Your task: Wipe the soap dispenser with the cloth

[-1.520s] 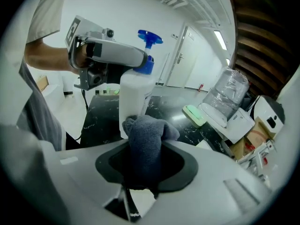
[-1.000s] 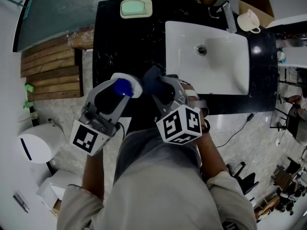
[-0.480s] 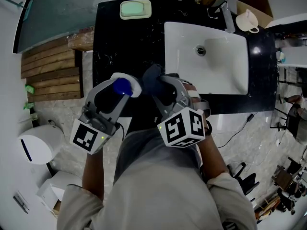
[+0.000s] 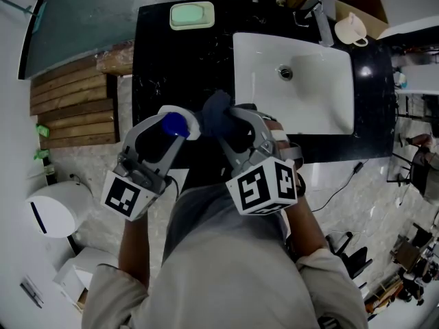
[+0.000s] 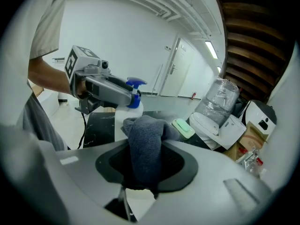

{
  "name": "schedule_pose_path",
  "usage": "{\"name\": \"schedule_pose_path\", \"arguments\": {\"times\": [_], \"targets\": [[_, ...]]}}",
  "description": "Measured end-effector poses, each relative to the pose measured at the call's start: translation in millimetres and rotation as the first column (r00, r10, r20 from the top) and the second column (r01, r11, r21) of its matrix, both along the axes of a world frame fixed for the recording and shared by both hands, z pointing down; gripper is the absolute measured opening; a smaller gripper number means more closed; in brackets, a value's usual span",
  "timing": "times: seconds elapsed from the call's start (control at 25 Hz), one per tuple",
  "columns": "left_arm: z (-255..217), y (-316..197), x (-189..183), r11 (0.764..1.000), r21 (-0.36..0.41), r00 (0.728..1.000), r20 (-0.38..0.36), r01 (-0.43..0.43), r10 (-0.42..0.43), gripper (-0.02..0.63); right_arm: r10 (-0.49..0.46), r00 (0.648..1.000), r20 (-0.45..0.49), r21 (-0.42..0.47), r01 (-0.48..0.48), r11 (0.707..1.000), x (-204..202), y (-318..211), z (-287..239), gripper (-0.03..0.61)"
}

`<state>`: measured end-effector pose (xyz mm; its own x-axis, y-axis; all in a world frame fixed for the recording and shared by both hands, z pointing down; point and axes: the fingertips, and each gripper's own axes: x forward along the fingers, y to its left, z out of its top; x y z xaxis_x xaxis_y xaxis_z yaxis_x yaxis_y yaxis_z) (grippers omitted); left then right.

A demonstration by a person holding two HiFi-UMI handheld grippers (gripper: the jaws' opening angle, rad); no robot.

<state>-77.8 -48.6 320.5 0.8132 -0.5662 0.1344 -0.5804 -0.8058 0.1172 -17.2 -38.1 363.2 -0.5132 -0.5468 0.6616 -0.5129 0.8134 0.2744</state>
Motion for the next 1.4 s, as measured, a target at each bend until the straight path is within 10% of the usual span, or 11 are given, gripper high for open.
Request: {"name": "schedule_pose_path", "arguments": {"times": [1.4], "targets": [[-0.6, -0.1, 0.2, 1.000, -0.005, 1.000, -0.021, -0.001, 0.001, 0.126, -0.051, 0.997, 0.051, 0.003, 0.051, 0.999, -12.3, 18.7, -19.4, 0.118]]}}
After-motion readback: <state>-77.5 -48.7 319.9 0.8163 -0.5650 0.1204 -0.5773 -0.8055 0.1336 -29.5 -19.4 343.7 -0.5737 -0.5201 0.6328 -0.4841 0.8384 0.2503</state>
